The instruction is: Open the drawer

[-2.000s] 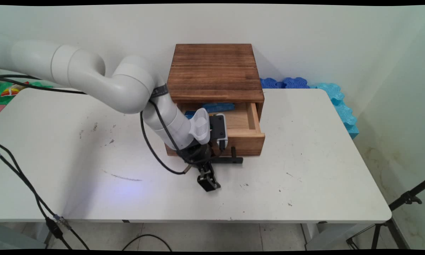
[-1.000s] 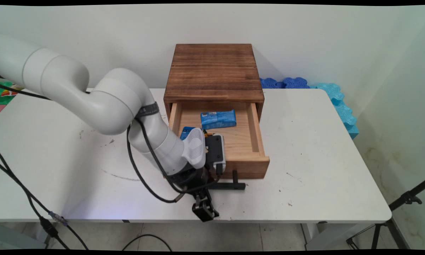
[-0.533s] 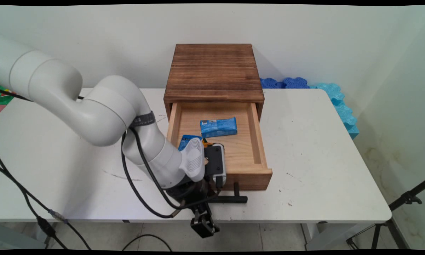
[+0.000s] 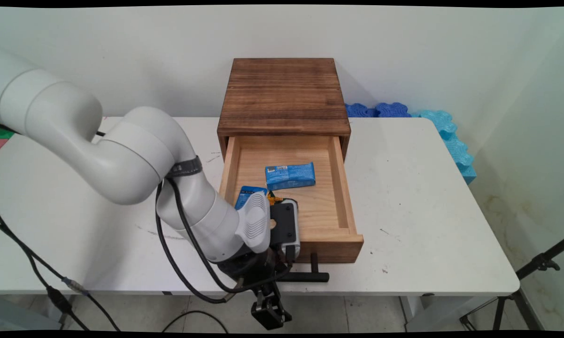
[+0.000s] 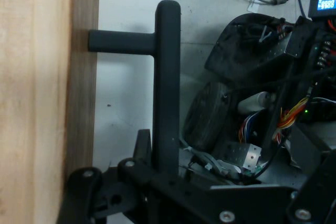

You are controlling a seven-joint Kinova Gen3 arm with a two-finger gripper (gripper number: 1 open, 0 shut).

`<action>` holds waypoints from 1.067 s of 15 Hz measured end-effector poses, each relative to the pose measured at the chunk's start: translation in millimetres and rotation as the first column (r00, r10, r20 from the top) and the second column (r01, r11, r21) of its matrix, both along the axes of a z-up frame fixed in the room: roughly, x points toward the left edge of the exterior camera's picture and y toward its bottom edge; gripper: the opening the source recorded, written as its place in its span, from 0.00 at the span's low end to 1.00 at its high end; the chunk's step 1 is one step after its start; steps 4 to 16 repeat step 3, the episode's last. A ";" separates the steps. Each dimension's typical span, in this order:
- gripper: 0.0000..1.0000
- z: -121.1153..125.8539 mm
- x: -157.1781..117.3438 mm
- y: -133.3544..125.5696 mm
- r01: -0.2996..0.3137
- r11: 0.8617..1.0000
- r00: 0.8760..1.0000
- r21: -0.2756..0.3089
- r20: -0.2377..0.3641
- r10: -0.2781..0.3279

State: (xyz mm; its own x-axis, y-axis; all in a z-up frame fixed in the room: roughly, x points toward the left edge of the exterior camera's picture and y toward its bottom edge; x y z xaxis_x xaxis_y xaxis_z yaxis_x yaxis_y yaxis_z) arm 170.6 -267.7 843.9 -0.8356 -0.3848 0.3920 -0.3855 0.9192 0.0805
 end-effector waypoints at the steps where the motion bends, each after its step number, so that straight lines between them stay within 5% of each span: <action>1: 1.00 0.4 -0.1 0.8 0.001 1.000 1.000 -0.001 -0.001 -0.001; 16: 1.00 1.6 -0.4 2.6 0.008 1.000 1.000 -0.007 -0.004 -0.008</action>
